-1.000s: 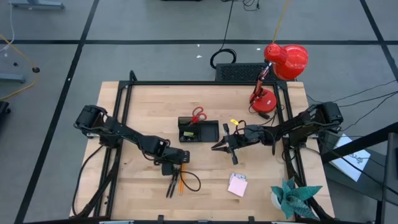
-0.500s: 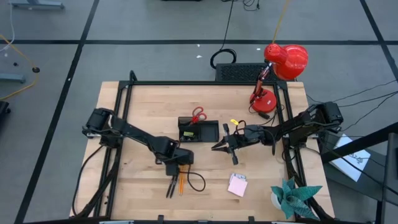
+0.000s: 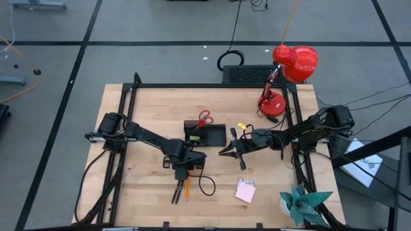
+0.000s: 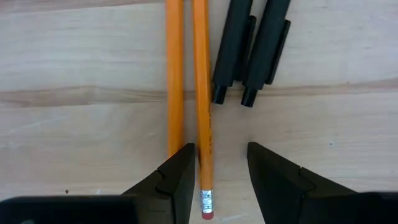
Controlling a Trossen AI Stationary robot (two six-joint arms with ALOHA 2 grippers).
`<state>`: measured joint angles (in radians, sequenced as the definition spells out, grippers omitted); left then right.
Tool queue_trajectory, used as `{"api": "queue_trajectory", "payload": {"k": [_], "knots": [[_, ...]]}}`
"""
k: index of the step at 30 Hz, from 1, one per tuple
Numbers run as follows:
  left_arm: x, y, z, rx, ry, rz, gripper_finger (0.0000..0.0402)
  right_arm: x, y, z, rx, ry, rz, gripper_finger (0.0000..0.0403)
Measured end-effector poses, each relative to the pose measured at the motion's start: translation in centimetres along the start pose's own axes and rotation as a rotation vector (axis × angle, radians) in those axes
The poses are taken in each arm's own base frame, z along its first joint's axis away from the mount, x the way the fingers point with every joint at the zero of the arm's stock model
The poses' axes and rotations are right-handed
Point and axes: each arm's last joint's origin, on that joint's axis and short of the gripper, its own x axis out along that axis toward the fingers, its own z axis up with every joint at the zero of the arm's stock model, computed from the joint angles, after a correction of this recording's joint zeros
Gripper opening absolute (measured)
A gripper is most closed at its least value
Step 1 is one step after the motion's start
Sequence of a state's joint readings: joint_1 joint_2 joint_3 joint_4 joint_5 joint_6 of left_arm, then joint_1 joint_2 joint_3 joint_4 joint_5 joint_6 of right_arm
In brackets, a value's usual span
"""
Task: Pick and place office supplies into organizer
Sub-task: Put the orange pencil into the desk organizer
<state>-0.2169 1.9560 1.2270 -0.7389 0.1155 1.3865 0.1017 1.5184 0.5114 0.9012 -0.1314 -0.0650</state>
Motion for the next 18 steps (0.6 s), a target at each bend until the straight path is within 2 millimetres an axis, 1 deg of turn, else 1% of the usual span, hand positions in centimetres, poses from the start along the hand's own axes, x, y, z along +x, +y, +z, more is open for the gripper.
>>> {"api": "queue_trajectory", "payload": {"k": [3, 15, 18], "knots": [[0.34, 0.12, -0.06, 0.008, -0.003, -0.008, 0.0152, 0.0, 0.0, -0.02, -0.001, 0.002, 0.0, 0.002], [0.45, 0.17, -0.09, -0.005, -0.018, -0.011, 0.0151, 0.0, 0.0, -0.05, -0.006, 0.005, 0.0, 0.002], [0.46, 0.12, -0.1, -0.006, -0.017, -0.016, 0.0141, 0.0, 0.0, -0.03, -0.006, 0.003, 0.0, 0.002]]}}
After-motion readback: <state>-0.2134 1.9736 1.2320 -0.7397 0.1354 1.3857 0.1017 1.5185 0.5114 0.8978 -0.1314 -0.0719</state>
